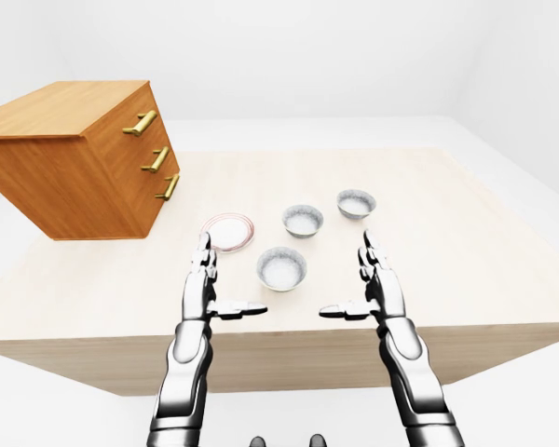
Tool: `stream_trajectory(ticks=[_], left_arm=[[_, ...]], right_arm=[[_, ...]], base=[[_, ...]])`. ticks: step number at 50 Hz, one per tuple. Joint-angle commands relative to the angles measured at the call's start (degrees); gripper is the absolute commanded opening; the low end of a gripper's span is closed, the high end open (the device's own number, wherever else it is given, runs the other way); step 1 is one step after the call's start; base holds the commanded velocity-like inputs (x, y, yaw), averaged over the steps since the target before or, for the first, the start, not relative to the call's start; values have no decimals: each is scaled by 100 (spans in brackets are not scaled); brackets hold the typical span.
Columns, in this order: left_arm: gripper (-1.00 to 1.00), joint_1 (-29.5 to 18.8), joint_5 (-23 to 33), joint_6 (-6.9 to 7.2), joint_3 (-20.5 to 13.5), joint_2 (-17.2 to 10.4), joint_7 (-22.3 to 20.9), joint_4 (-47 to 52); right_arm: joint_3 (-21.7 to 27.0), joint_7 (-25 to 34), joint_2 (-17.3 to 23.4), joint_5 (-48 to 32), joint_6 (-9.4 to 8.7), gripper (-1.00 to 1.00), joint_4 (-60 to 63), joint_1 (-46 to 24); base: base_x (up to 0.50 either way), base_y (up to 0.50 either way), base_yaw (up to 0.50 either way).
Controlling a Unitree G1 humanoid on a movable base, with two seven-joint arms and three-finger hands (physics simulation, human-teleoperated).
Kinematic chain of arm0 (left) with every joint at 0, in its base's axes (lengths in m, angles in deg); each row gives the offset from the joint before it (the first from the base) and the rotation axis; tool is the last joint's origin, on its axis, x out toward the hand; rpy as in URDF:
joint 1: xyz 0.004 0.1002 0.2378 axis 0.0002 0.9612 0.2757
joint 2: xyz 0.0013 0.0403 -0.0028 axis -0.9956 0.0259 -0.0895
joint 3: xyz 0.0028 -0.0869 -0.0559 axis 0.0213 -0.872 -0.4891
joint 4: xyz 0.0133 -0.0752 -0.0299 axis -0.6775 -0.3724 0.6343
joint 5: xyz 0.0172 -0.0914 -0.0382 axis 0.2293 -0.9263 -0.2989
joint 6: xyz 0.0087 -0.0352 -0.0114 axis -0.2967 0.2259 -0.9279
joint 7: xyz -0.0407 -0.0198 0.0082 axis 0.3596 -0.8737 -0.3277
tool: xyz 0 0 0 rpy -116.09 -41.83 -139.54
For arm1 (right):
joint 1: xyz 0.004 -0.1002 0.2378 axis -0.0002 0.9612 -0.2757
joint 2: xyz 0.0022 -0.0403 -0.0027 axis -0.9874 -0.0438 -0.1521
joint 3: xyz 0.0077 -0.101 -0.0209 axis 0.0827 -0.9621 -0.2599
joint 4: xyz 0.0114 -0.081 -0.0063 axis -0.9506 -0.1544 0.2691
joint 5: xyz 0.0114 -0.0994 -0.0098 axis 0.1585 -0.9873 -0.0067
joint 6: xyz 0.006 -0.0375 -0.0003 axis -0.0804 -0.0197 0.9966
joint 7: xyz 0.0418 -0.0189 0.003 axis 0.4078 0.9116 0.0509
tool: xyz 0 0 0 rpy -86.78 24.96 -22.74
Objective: Stack the bowl at the front on the bowl in the middle.
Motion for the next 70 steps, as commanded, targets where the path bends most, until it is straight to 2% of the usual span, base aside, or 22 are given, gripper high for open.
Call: stream_trajectory(ticks=[1, 4, 5, 7, 9, 12, 17, 24, 32, 43, 51, 55, 67, 70], left_arm=[[100, -267, -164, -10, -371, -187, 89, -418], [100, -320, -245, 36, -393, -224, 31, -435], [100, -365, -225, 113, -396, -258, 19, -422], [100, -446, -215, 202, -425, -303, -3, -416], [100, -559, -215, 284, -466, -355, -33, -443], [100, -938, -241, 516, -568, -516, -110, -552], [100, -1603, -255, 516, -707, -769, -175, -832], [100, -1940, -324, 516, -790, -954, -200, -1169], [100, -1799, -340, 516, -747, -891, -159, -1106], [100, -1720, -257, 516, -699, -831, -150, -901], [100, -1753, -194, 516, -694, -825, -140, -874], [100, -1750, -196, 516, -692, -822, -136, -901], [100, -1721, -251, 516, -717, -826, -111, -920], [100, -1699, -253, 516, -713, -821, -108, -929]], right_arm=[[86, 294, 105, -172, -158, 100, 48, 40], [43, 290, 76, -270, -259, 100, 109, -30], [38, 268, 64, -282, -390, 100, 163, -119], [21, 250, 69, -327, -486, 100, 185, -260], [42, 229, 65, -310, -491, 100, 215, -405], [148, 99, 102, -248, -491, 100, 61, -914], [251, -2, 190, -102, -491, 100, -132, -1497], [280, -113, 258, 118, -491, 100, -335, -2025], [169, 61, 206, 235, -491, 100, -183, -1880], [109, 227, 188, 145, -491, 100, -125, -1823], [70, 383, 182, 6, -491, 100, -54, -1759], [182, 356, 97, 268, -491, 100, -17, -1760], [70, 375, 162, 42, -491, 100, -95, -1793], [72, 273, 271, -325, -491, 100, -421, -1890]], base=[[0, 0, 0], [0, 0, 0], [0, 0, 0], [0, 0, 0], [0, 0, 0], [0, 0, 0], [0, 0, 0], [0, 0, 0], [6, -6, 0], [44, -34, 0], [50, -2, 0], [38, 4, 0], [0, 0, 0], [0, 0, 0]])
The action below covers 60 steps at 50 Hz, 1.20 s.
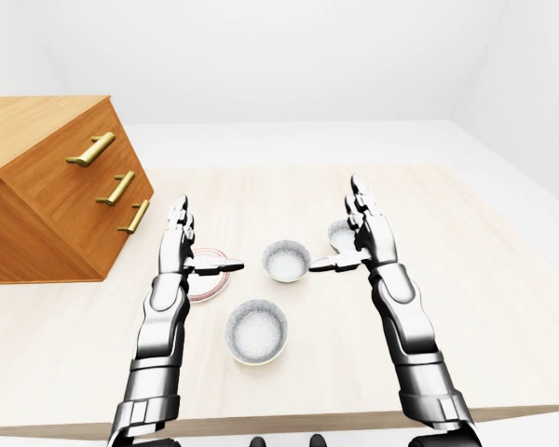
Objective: Stack the bowl at the front on the bowl in the middle.
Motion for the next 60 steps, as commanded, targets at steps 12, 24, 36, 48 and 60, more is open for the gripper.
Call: stream_trajectory(ticks=[12, 24, 36, 48, 60], left_arm=[[100, 63, -9, 0, -3, 10, 19, -129], [100, 23, -3, 0, -8, -12, 25, -266], [100, -57, -48, -85, -29, -49, 43, -587], [100, -52, -90, -154, -34, -61, 48, -685], [100, -24, -88, -148, -23, -48, 47, -667]], right_arm=[[-354, -2571, 1468, -5671, 1000, 100, -4491, -1962], [-636, -2956, 1540, -6693, 1000, 100, -7147, -3045], [-756, -2959, 1181, -7294, 1000, 100, -7634, -3458], [-678, -2870, 1004, -7438, 1000, 100, -7723, -3425], [-611, -2702, 923, -7340, 1000, 100, -7766, -3361]], base=[[0, 0, 0], [0, 0, 0], [0, 0, 0], [0, 0, 0], [0, 0, 0]])
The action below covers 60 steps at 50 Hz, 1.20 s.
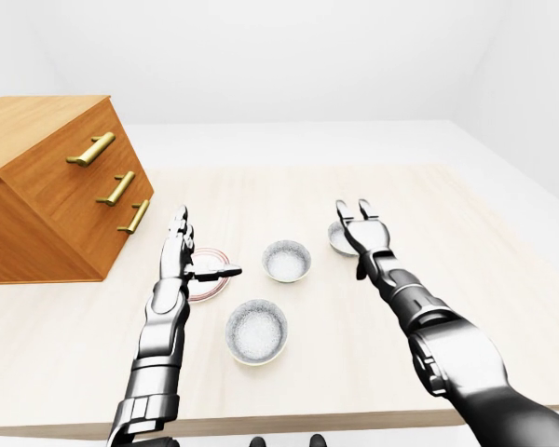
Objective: Stack the bowl at the front on the bowl in the middle.
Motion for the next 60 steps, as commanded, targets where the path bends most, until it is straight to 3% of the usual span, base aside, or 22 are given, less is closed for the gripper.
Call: stream_trajectory(ticks=[1, 31, 32, 33, 36, 37, 38, 39, 40, 60], left_arm=[[100, 10, -7, -7, 8, 4, -2, -25], [100, 66, -34, -27, -6, 13, -7, -7], [100, 68, -34, -28, -5, 13, -7, -7], [100, 77, -41, -25, -8, 16, -6, 8], [100, 108, -50, -7, -9, 23, -5, 60], [100, 110, -54, -9, -11, 23, -8, 65], [100, 110, -54, -9, -11, 22, -8, 65], [100, 113, -54, -7, -9, 24, -9, 71], [100, 113, -55, -7, -9, 24, -11, 73], [100, 129, -66, -45, -9, 26, -27, 16]], right_arm=[[36, 93, -96, -50, 0, 100, -136, 17], [165, 473, -175, -53, 0, 100, -211, 287], [167, 470, -171, -50, 0, 87, -211, 289], [187, 496, -172, -20, 0, 32, -210, 305], [190, 521, -182, 23, 0, 4, -209, 341], [190, 534, -182, 33, 0, -53, -210, 354], [188, 536, -182, 35, 0, -53, -209, 355], [184, 533, -180, 35, 0, -82, -209, 355], [182, 535, -181, 36, 0, -98, -209, 353], [170, 455, -179, 96, 0, -100, -196, 312]], base=[[0, 0, 0], [0, 0, 0], [0, 0, 0], [0, 0, 0], [0, 0, 0], [0, 0, 0], [0, 0, 0], [0, 0, 0], [0, 0, 0], [0, 0, 0]])
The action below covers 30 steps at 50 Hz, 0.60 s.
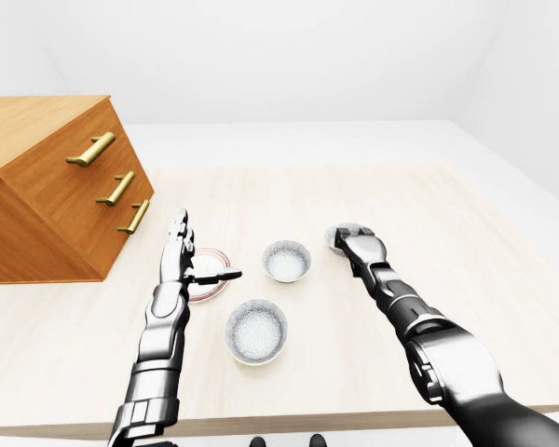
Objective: Stack the bowl at the front on the bowl in the middle.
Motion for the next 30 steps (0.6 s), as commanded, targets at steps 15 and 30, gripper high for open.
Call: stream_trajectory(ticks=[15, 30], left_arm=[[100, 35, -5, 114, -14, -7, 8, 151], [100, 14, -3, 101, -13, -2, 12, 120]], right_arm=[[-247, -421, 248, 77, 0, -100, 145, -256], [-330, -462, 257, 215, 0, -100, 685, -178]], base=[[0, 0, 0], [0, 0, 0]])
